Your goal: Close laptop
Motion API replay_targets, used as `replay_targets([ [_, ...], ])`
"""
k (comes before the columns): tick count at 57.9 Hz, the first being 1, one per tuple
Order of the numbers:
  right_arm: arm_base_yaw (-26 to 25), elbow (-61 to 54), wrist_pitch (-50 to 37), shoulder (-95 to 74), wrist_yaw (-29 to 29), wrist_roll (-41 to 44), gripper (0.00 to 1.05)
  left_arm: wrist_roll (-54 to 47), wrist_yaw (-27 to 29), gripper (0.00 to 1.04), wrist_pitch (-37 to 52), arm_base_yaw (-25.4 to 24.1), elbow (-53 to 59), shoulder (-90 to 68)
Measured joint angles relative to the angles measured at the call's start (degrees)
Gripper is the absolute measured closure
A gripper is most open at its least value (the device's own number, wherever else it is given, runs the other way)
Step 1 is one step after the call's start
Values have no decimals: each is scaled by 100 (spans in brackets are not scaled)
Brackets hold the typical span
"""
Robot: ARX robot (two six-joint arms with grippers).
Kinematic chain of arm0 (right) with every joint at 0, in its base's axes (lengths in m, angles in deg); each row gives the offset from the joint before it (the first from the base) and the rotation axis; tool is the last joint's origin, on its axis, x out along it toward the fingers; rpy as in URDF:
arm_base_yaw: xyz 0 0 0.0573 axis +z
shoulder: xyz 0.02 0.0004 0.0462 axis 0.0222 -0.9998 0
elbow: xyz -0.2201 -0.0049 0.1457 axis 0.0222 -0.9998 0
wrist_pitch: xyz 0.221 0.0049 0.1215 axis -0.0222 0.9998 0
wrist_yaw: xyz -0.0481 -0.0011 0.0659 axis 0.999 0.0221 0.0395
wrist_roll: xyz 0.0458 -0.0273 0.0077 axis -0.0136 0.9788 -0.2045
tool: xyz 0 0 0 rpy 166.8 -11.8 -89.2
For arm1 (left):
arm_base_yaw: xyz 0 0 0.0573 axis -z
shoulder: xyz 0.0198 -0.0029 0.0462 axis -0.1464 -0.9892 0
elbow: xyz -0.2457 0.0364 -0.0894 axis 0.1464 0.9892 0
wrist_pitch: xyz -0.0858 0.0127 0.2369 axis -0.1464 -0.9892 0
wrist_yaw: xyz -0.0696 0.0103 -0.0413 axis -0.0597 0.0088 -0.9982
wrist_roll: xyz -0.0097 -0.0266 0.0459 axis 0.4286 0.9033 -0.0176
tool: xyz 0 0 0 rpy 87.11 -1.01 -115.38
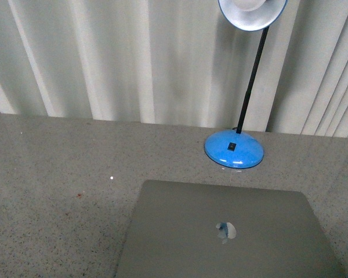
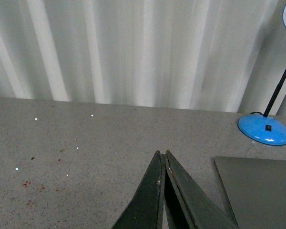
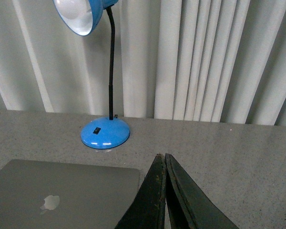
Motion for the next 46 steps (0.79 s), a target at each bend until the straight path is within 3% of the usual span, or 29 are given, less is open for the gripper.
replay_targets([
  [4, 0, 0, 2, 0, 0, 0, 99, 4, 0, 95, 0, 0, 0, 4],
  [32, 0, 0, 2, 0, 0, 0, 14, 4, 0, 9, 0, 0, 0, 4],
  [36, 0, 0, 2, 0, 0, -4, 5, 2, 0, 6, 0, 0, 0, 4],
  [46, 0, 0, 2, 0, 0, -2, 7, 2, 0, 7, 0, 0, 0, 4],
])
